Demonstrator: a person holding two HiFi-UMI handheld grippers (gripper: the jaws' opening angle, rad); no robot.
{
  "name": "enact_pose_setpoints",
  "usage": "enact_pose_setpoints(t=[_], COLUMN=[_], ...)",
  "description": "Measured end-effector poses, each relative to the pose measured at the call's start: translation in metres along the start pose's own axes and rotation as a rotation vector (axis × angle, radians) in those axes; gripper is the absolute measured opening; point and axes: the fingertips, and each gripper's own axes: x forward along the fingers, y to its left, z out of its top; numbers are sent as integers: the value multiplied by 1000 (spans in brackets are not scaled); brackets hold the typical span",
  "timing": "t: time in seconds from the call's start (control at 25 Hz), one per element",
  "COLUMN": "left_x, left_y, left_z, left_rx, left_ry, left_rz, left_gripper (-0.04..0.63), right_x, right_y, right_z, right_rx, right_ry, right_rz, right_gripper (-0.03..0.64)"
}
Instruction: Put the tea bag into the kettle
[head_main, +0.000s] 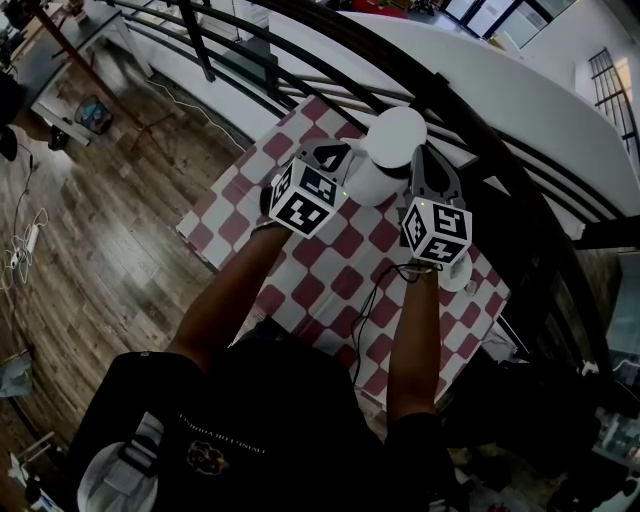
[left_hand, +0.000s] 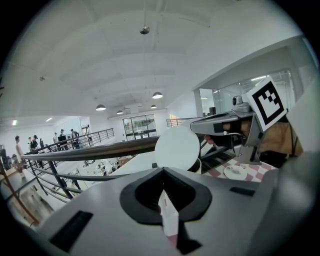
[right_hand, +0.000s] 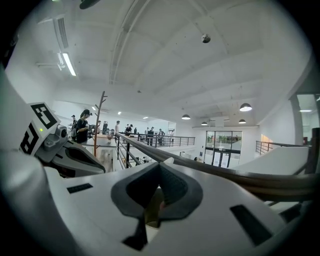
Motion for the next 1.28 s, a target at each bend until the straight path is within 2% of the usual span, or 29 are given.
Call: enact_pose_setpoints(t=[0.36,0.68,1.28], left_x=[4,10,18], left_y=[-1,-8,-11], left_z=[-2,-5,-11], left_rx=[-2,-3,-4], left_ry=[6,13,34], left_rz=[1,-14,-24], left_gripper=[-2,-2,-3], right_x=[-2,1,4], right_y=[-16,-39,-43], right_z=[-19,-67,-81], right_rx=[29,159,169], right_ry=[10,129,144], right_rz=[-46,-61,-63], right_gripper=[11,11,11])
